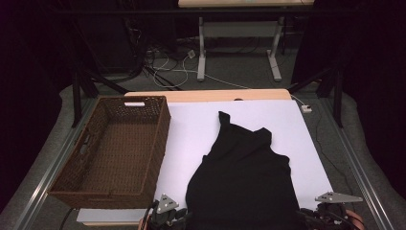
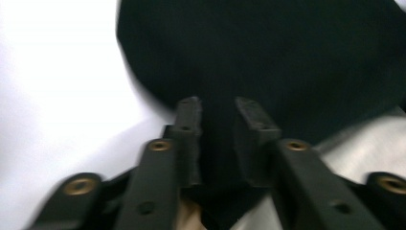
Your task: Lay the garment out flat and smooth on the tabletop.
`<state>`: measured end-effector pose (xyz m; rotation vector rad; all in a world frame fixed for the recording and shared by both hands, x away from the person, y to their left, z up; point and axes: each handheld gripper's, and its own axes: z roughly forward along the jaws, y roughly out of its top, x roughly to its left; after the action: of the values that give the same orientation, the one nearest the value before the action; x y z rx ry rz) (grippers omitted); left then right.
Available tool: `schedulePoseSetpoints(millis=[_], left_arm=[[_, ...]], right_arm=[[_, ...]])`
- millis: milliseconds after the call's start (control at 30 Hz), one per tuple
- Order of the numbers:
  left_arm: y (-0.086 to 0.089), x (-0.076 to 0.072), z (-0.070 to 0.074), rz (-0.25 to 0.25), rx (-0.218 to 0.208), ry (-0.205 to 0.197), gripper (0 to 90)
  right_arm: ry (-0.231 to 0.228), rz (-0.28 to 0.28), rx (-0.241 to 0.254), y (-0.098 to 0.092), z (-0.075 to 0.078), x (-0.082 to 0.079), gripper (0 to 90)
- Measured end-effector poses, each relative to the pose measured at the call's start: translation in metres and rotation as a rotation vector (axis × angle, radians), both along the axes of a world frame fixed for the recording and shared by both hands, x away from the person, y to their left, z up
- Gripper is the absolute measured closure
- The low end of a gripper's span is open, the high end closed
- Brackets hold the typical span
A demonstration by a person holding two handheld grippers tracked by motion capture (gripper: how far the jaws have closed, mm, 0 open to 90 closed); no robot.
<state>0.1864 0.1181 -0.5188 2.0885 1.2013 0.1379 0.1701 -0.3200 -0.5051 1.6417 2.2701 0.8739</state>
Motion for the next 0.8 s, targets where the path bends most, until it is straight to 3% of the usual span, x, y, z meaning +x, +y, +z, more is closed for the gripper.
schedulePoseSetpoints(millis=[67,133,200,367,433,533,600,800], left_arm=[[0.000,0.008,0.004,0.025,-0.015,-0.012,63.1],[0.000,0.017,0.007,0.020,0.005,-0.042,59.0],[-0.004,0.028,0.007,0.049,0.011,-0.087,55.1],[-0.010,0.060,0.000,0.059,0.060,-0.106,51.2],[-0.012,0.071,-0.003,0.064,0.071,-0.104,50.0],[-0.013,0.094,-0.011,0.098,0.076,-0.100,49.1],[-0.014,0.106,-0.013,0.115,0.051,-0.081,49.3],[-0.020,0.139,-0.018,0.144,0.084,-0.077,51.7]], right_arm=[[-0.029,-0.004,0.013,0.000,0.002,0.003,67.6],[-0.051,-0.012,0.021,0.002,0.002,0.010,64.5],[-0.071,-0.015,0.021,0.003,0.001,0.017,64.0],[-0.106,-0.032,0.008,0.006,-0.005,0.040,61.4],[-0.119,-0.042,-0.009,0.007,-0.007,0.047,60.6],[-0.134,-0.053,0.005,0.006,-0.009,0.060,60.5],[-0.138,-0.062,0.013,0.005,-0.010,0.068,60.6],[-0.155,-0.064,0.000,0.007,-0.013,0.084,60.4]])
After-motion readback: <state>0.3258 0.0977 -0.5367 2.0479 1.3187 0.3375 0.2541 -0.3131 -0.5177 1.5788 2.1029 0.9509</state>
